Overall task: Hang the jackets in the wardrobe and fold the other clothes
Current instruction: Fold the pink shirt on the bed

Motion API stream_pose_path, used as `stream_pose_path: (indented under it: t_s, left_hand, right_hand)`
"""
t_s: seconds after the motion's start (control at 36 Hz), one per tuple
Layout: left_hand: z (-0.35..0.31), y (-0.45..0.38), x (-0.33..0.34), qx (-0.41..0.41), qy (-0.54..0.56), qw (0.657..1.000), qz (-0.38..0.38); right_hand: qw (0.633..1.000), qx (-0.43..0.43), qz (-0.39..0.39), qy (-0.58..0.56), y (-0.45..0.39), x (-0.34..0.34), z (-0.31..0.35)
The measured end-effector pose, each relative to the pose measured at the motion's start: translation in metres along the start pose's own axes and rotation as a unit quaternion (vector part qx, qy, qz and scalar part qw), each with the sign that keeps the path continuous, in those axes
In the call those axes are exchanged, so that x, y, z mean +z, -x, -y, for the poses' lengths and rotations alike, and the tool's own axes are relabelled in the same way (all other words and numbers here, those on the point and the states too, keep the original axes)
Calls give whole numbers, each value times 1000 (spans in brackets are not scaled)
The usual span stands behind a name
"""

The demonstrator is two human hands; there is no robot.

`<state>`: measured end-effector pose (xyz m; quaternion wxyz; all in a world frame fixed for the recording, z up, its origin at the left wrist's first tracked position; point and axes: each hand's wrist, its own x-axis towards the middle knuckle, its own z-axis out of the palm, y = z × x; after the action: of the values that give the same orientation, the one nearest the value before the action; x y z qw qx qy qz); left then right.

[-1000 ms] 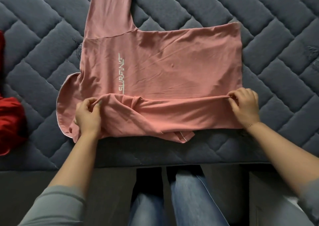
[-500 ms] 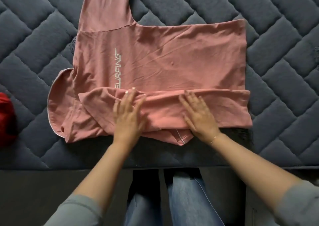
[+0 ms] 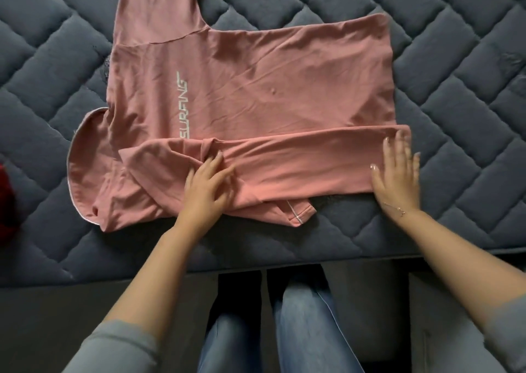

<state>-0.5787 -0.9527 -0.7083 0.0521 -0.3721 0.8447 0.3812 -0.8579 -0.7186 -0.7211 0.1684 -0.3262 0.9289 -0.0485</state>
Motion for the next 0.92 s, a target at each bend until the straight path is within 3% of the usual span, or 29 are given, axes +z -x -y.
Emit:
stream_pose_path:
  t_s: [0.06,0.11,0.19,0.28,0.47,0.58,0.67,0.72,0.78,0.83,0.92]
  left_hand:
    - [0,17,-11,-18,89,994,-67]
    - [0,40,-19,-90,142,977,-135]
    - [5,66,-19,-271,246,911,-189]
    - [12,72,-17,-381,367,836,-148]
    - [28,58,-24,-400,437,797,-117]
    - [36,58,-31,-406,444,793,-95]
    - [37,62,-39,-404,469,783,-64]
    - [38,65,-43,-407,481,774,-53]
    - [38,67,-47,-425,502,751,-50]
    - [36,68,-50,-455,549,701,-33]
    - [27,63,-56,-473,649,596,30]
  right_hand:
    - [997,-8,-59,-47,22,-2,28]
    - [991,-7,-72,-113,52,3,57]
    - [980,-36,4,-196,94,19,98]
    - [982,-101,72,-141,119,35,122]
    - [991,-98,-13,-93,99,33,138]
    - [970,-159,30,-180,113,7,154]
    - [952,-96,40,-286,137,-15,161]
    - [921,-4,43,-387,146,-31,167]
    - [855,93,57,-507,142,-47,175]
    - [759,181,77,-620,126,-63,184]
    - [648,189,125,-727,93,-84,203]
